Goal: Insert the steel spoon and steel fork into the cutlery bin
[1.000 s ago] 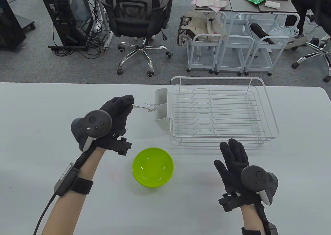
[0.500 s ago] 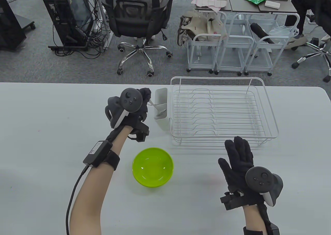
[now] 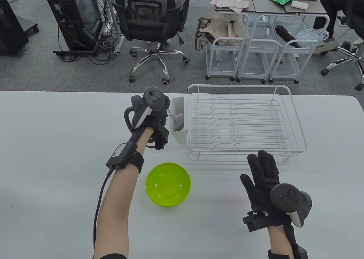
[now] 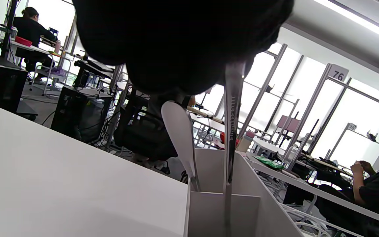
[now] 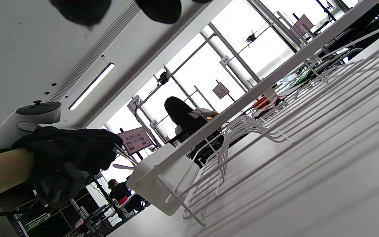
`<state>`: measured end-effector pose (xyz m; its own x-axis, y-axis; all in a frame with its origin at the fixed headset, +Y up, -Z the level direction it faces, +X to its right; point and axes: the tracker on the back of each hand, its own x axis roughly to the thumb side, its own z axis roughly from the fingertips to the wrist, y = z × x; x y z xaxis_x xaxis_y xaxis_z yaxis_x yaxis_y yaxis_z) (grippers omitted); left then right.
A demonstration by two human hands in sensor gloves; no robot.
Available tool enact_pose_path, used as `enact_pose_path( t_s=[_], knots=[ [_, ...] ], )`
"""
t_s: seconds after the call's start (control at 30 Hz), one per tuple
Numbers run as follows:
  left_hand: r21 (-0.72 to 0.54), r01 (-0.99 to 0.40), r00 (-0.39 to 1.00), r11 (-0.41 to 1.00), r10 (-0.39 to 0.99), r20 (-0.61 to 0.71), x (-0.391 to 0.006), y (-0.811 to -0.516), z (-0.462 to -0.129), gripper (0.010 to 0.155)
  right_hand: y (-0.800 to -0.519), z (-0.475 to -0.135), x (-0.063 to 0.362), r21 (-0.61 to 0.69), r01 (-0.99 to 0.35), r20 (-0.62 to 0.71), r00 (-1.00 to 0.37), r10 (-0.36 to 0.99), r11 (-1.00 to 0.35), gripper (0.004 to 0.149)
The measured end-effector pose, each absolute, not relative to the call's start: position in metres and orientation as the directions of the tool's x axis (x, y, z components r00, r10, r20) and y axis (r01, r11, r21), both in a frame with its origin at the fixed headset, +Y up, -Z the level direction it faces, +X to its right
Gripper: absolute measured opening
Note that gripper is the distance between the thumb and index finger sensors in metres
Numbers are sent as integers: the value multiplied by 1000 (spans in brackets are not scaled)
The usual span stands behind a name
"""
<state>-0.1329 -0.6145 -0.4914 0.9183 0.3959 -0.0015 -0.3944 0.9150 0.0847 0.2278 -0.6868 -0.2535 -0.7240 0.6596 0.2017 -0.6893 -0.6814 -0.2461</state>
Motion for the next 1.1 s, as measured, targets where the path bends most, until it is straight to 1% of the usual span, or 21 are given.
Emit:
enact_pose_path(
  t_s=[0.1,0.23,0.3,0.4,0.5,0.63,0.8,0.93,1.1],
  knots=[
    [68,-366,927,928,370,-61,-134,-619,-498,43,-686,-253,226,-245,-686,209,-727,654,-685,70],
    [100,-283,950,954,293,-110,-138,-625,-503,42,-684,-252,225,-247,-682,215,-731,648,-688,70],
    [105,-255,957,961,267,-112,-139,-629,-504,42,-684,-252,225,-246,-682,215,-731,647,-689,70],
    [146,-247,956,958,265,-123,-140,-630,-503,44,-685,-252,225,-243,-679,213,-734,645,-692,70],
    [185,-227,960,956,252,-121,-143,-628,-499,52,-685,-252,225,-239,-678,212,-735,644,-695,71],
    [203,-203,969,958,226,-100,-150,-624,-490,55,-685,-252,224,-237,-678,212,-735,644,-696,71],
    [222,-212,973,952,227,-44,-163,-622,-465,57,-685,-252,222,-234,-675,217,-738,639,-700,70],
    [209,-215,976,954,216,19,-173,-628,-434,59,-685,-252,220,-232,-670,222,-742,633,-705,70],
    [236,-172,985,956,161,62,-189,-638,-391,60,-688,-253,217,-224,-660,220,-751,622,-717,70]
  ],
)
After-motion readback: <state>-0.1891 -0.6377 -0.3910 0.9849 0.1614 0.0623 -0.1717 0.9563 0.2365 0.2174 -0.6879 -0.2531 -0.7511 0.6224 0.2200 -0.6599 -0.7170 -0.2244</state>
